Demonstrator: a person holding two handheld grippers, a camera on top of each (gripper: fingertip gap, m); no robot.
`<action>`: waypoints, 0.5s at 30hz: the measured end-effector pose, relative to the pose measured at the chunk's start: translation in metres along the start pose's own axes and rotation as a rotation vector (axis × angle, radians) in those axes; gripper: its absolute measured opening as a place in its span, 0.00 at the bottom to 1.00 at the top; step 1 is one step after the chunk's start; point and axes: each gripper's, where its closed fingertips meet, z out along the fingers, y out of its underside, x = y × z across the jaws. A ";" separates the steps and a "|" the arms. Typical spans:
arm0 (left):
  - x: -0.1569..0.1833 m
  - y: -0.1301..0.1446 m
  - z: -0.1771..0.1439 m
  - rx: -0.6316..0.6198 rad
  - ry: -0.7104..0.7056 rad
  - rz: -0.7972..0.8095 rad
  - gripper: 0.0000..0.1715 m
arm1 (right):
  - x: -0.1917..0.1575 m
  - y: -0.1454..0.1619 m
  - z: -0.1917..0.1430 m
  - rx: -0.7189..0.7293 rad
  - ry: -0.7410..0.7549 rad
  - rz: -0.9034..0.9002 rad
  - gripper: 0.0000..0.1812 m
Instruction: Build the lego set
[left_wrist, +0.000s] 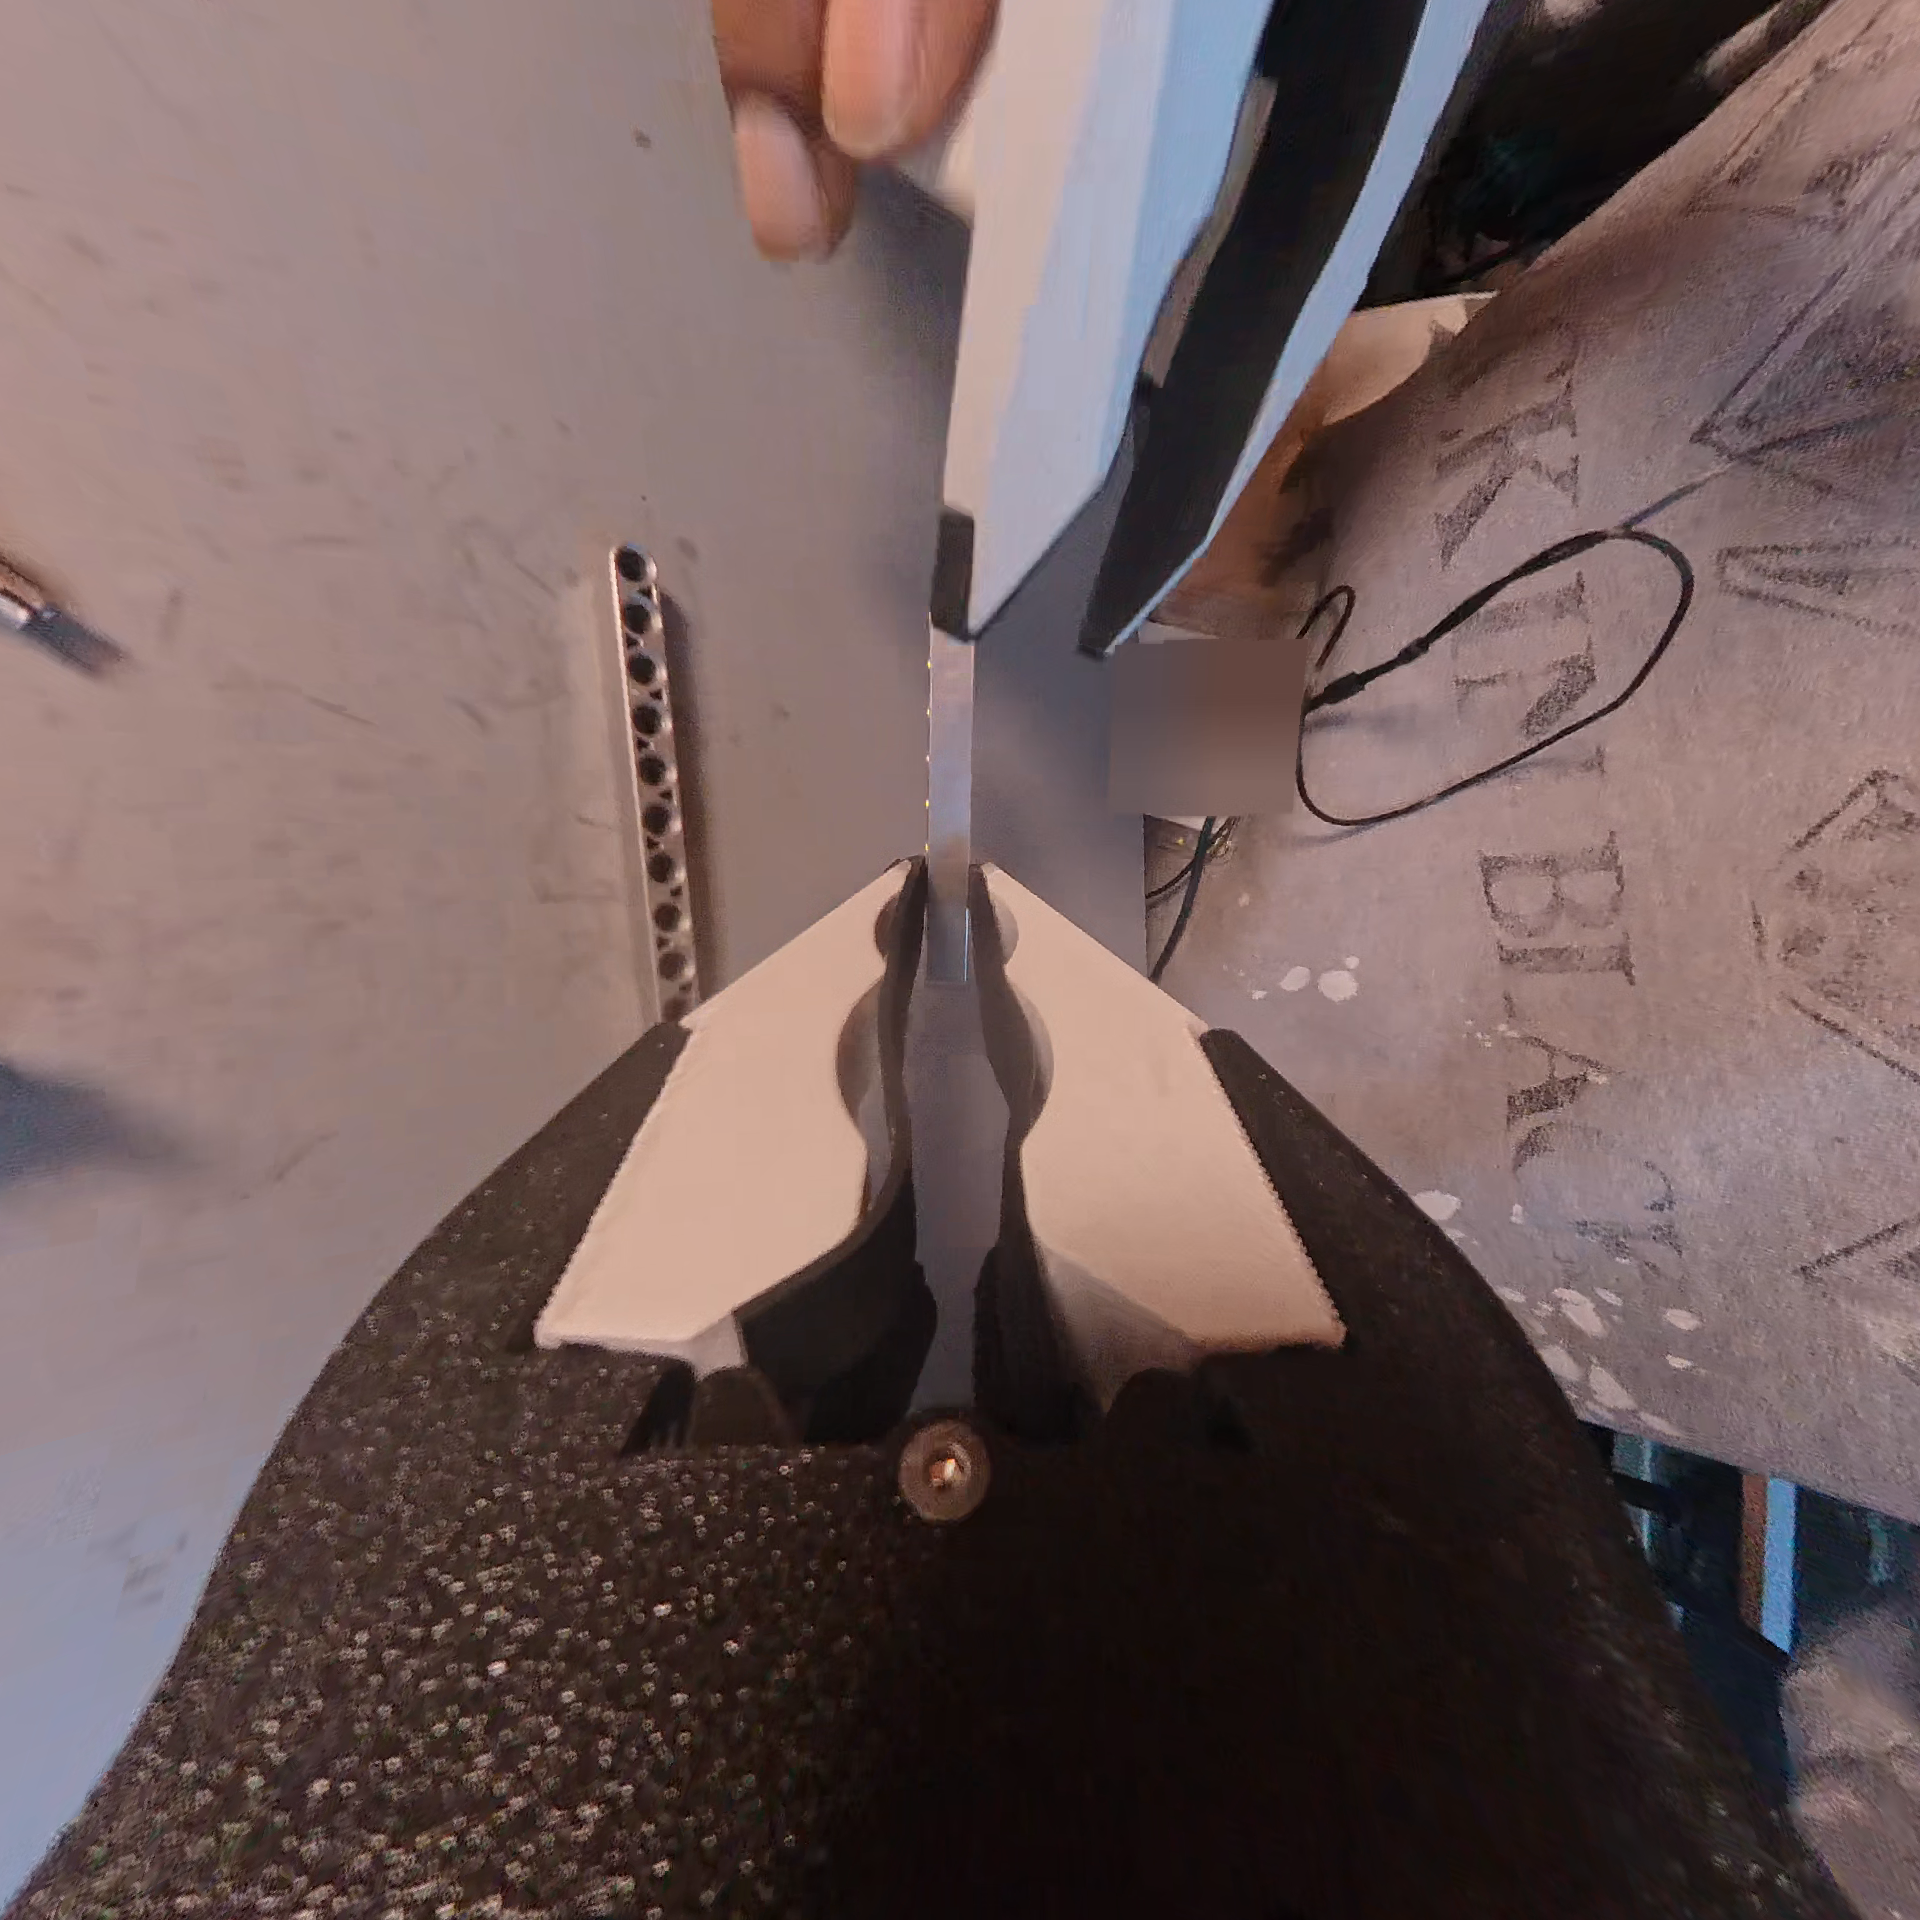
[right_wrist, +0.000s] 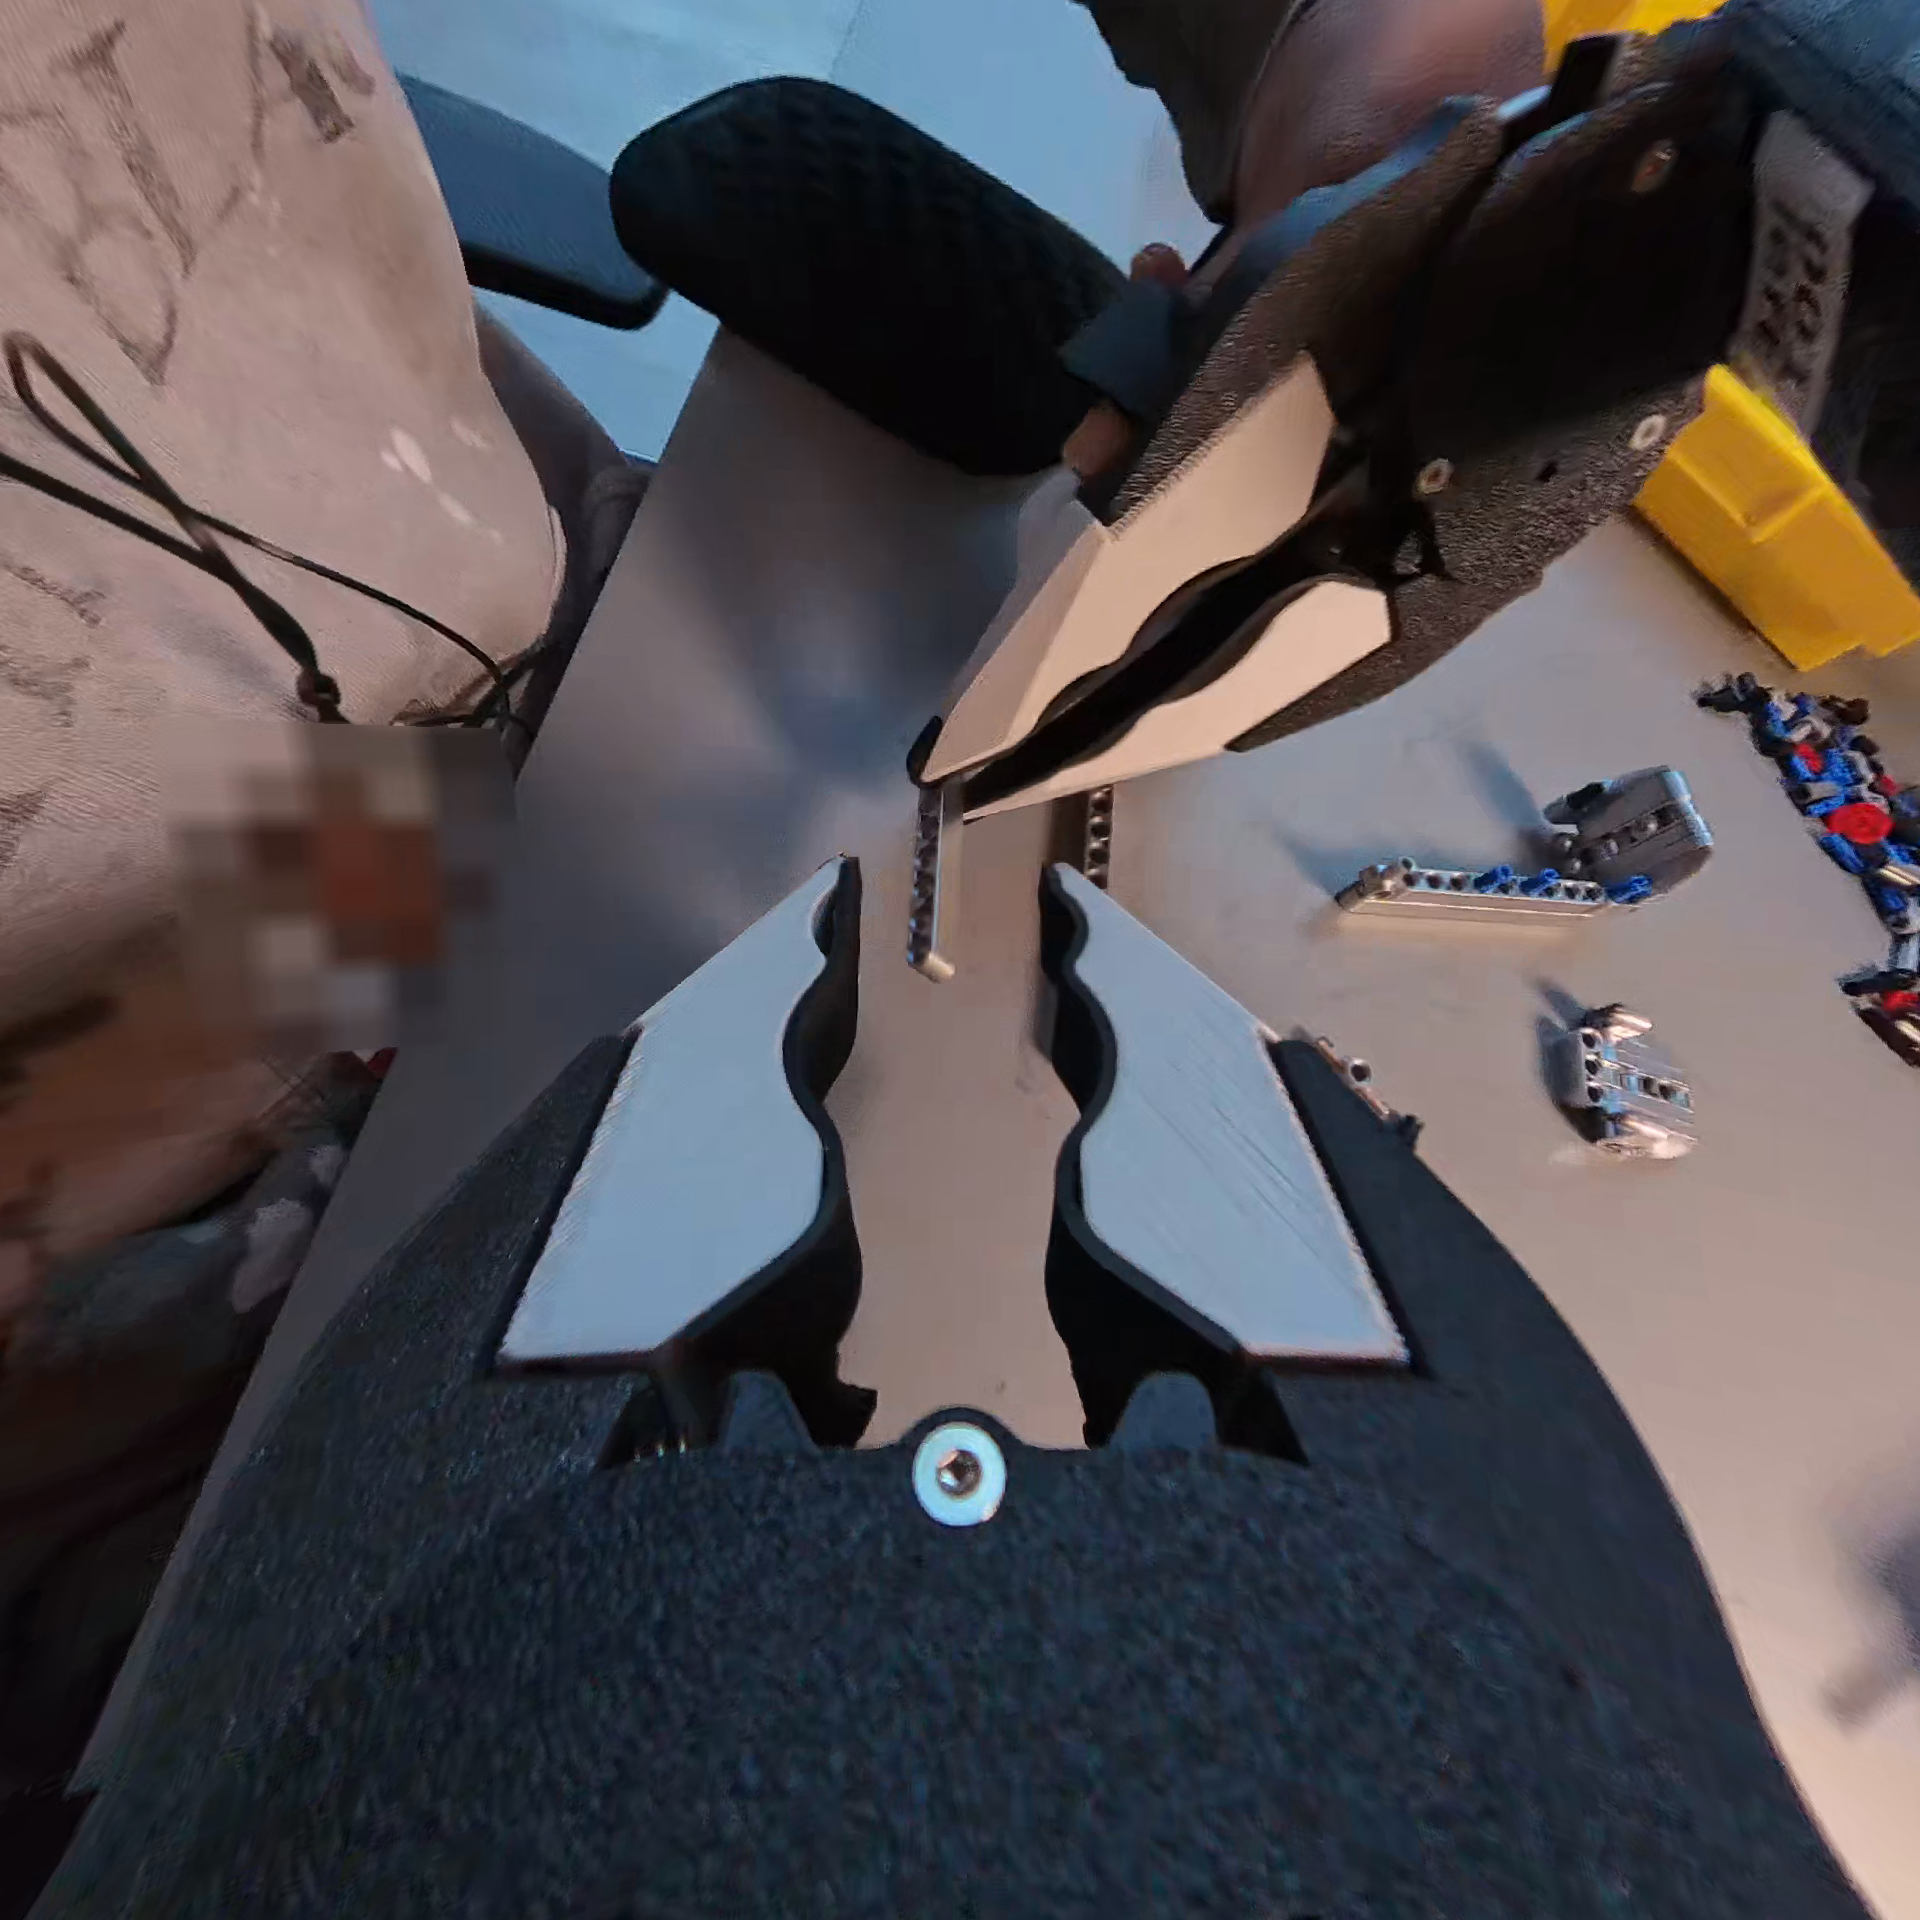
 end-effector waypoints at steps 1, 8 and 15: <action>-0.001 -0.003 0.002 0.004 0.017 -0.013 0.03 | -0.002 0.005 0.003 -0.024 0.012 -0.014 0.17; -0.010 -0.005 0.000 0.063 0.028 -0.061 0.04 | 0.000 0.026 0.015 -0.153 0.052 -0.071 0.00; -0.021 0.011 -0.012 0.153 -0.070 -0.082 0.04 | 0.002 0.030 0.026 -0.208 0.008 -0.031 0.01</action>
